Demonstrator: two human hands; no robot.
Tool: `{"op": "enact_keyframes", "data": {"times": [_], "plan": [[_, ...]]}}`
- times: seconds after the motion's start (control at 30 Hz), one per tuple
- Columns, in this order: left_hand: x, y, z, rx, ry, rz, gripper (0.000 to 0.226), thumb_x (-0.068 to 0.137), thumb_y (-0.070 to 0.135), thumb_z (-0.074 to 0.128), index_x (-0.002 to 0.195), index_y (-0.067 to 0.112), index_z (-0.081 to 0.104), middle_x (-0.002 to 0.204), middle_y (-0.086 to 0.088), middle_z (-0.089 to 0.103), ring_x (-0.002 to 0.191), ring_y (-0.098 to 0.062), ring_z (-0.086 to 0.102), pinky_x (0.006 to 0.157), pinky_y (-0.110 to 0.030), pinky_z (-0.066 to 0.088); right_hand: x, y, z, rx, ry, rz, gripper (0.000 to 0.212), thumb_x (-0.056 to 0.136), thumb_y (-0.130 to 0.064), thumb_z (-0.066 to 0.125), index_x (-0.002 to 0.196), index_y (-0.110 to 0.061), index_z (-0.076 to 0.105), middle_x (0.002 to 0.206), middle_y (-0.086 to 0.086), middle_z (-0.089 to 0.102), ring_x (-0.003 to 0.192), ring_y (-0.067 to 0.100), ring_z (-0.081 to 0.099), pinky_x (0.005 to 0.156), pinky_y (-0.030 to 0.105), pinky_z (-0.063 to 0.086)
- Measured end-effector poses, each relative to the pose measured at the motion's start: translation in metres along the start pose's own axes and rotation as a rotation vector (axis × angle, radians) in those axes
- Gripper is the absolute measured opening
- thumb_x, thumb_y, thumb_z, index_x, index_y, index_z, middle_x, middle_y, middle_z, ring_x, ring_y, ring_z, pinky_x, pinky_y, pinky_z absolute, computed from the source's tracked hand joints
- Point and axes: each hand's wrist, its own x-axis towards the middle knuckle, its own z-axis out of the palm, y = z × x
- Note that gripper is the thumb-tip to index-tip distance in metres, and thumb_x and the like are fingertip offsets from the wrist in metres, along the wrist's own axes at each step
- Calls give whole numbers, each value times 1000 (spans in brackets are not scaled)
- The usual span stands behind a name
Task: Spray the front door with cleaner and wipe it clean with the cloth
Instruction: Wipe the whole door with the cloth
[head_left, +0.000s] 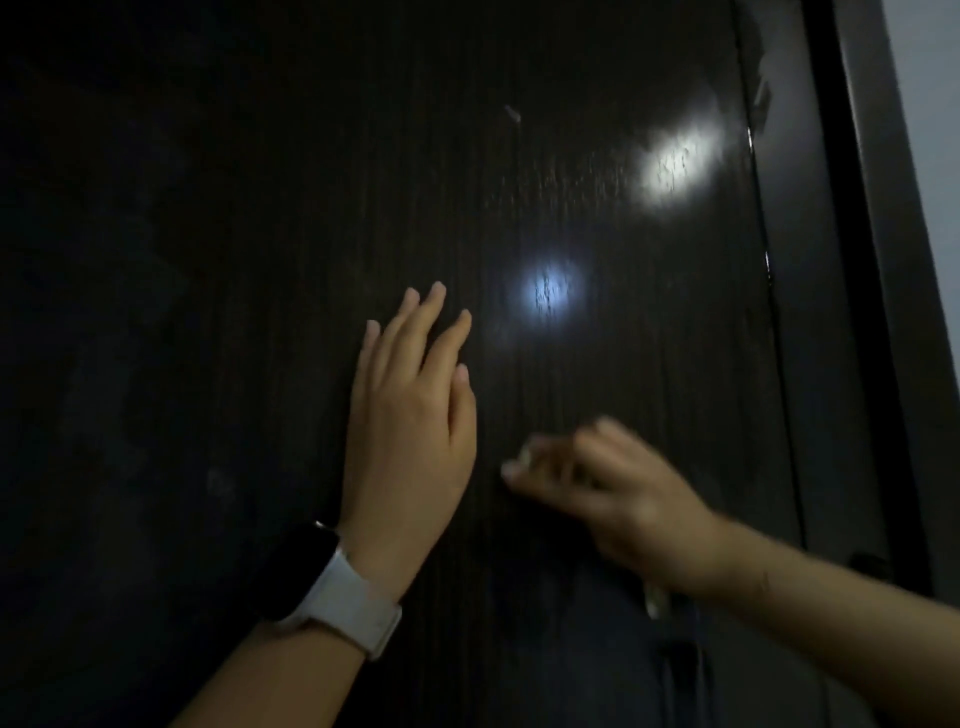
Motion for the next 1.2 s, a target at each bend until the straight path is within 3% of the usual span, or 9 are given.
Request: {"op": "enact_keyframes", "data": {"times": [0.13, 0.23, 0.43, 0.57, 0.73, 0.83, 0.93, 1.07, 1.2], "plan": [[-12, 0, 9, 174, -13, 19, 47, 102, 27, 31, 147, 17, 34, 159, -3, 23, 148, -16, 13, 121, -37, 7, 40, 54, -8, -117, 238, 298, 39, 86, 5, 55, 121, -9, 66, 100, 9, 45, 88, 14, 35, 77, 18, 25], [-10, 0, 10, 252, -29, 35, 46, 104, 26, 29, 150, 16, 29, 160, -5, 21, 149, -19, 13, 121, -42, 10, 43, 48, -6, -126, 275, 411, 38, 88, 0, 51, 123, -10, 65, 97, 17, 52, 92, 14, 36, 76, 12, 23], [-14, 3, 9, 243, -59, 28, 46, 104, 22, 32, 148, 12, 33, 159, -9, 24, 148, -23, 16, 120, -49, 15, -61, -53, 19, 25, 19, 134, 37, 101, -14, 43, 137, -11, 53, 118, 6, 51, 99, 20, 53, 85, 28, 40], [-35, 24, 15, 232, -108, 10, 50, 101, 24, 36, 149, 12, 31, 160, -9, 19, 149, -22, 13, 121, -48, 13, -89, -46, 7, 40, -74, 35, 34, 104, -20, 44, 135, -13, 54, 121, 6, 53, 105, 21, 57, 88, 29, 45], [-76, 47, 39, 283, -148, 45, 52, 101, 30, 29, 150, 14, 28, 161, -7, 16, 149, -22, 11, 121, -48, 8, -56, 51, -21, -101, 267, 486, 42, 87, 8, 54, 122, -13, 64, 98, 21, 58, 89, 38, 56, 80, 37, 44], [-81, 49, 46, 337, -141, 35, 53, 101, 31, 26, 152, 14, 25, 161, -7, 14, 149, -22, 9, 121, -46, 6, -57, 54, -21, -113, 325, 593, 36, 91, 3, 52, 121, -11, 65, 97, 23, 55, 90, 39, 55, 76, 45, 47], [-82, 48, 49, 339, -118, 34, 53, 102, 30, 28, 152, 14, 24, 161, -7, 15, 149, -22, 10, 121, -46, 7, -100, 3, -3, -66, 278, 511, 31, 95, -5, 49, 121, -8, 65, 92, 17, 55, 82, 33, 53, 72, 40, 42], [-83, 49, 50, 317, -87, 18, 52, 102, 30, 29, 152, 14, 25, 161, -7, 17, 149, -21, 11, 121, -46, 7, -186, -77, 9, 69, 67, 392, 31, 102, -20, 43, 127, -11, 59, 111, 2, 50, 94, 16, 50, 80, 27, 42], [-83, 50, 50, 327, -91, 12, 52, 103, 30, 28, 152, 14, 22, 162, -7, 14, 150, -21, 9, 121, -46, 7, -177, -54, 0, 31, 31, 348, 31, 103, -22, 40, 130, -18, 56, 113, 5, 48, 91, 18, 47, 74, 31, 42]]}}
